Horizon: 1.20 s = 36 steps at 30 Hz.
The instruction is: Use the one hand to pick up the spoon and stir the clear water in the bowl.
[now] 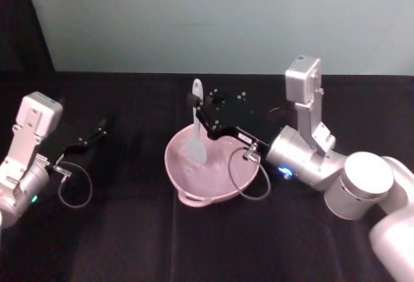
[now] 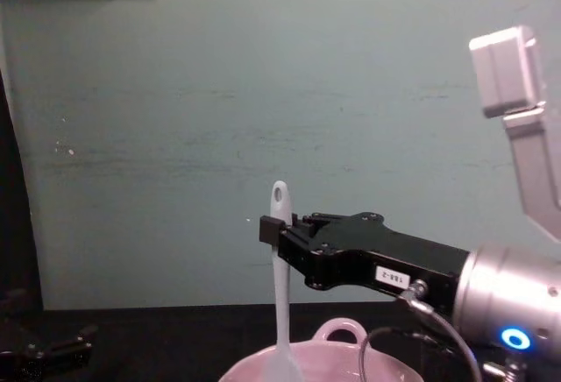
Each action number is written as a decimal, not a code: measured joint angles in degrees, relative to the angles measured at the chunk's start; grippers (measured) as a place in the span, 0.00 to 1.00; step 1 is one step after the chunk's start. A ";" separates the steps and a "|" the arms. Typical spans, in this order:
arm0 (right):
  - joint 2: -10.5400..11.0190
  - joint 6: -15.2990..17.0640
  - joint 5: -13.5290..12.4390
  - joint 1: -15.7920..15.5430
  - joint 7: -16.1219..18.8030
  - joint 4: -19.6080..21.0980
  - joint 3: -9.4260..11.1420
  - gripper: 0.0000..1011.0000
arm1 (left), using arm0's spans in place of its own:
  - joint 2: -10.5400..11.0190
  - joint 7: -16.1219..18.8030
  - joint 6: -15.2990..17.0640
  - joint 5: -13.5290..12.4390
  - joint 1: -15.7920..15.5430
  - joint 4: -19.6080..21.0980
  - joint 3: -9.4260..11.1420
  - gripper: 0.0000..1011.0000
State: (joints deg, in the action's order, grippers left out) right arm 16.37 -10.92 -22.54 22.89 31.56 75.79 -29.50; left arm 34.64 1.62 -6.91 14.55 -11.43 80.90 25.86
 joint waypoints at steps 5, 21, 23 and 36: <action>-1.79 -2.81 2.17 2.35 -1.44 -4.86 0.74 0.11 | 0.00 0.00 0.00 0.00 0.00 0.00 0.00 1.00; 3.84 -0.29 1.38 -2.87 -0.15 3.19 5.38 0.11 | 0.00 0.00 0.00 0.00 0.00 0.00 0.00 1.00; 4.92 1.08 0.00 -4.50 0.88 5.62 5.48 0.11 | 0.00 0.00 0.00 0.00 0.00 0.00 0.00 1.00; 3.72 3.69 -3.89 -4.63 3.56 7.04 1.75 0.11 | 0.00 0.00 0.00 0.00 0.00 0.00 0.00 1.00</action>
State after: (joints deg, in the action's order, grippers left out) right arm 20.09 -7.23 -26.43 18.26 35.12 82.83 -27.75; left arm 34.65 1.62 -6.90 14.55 -11.43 80.90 25.86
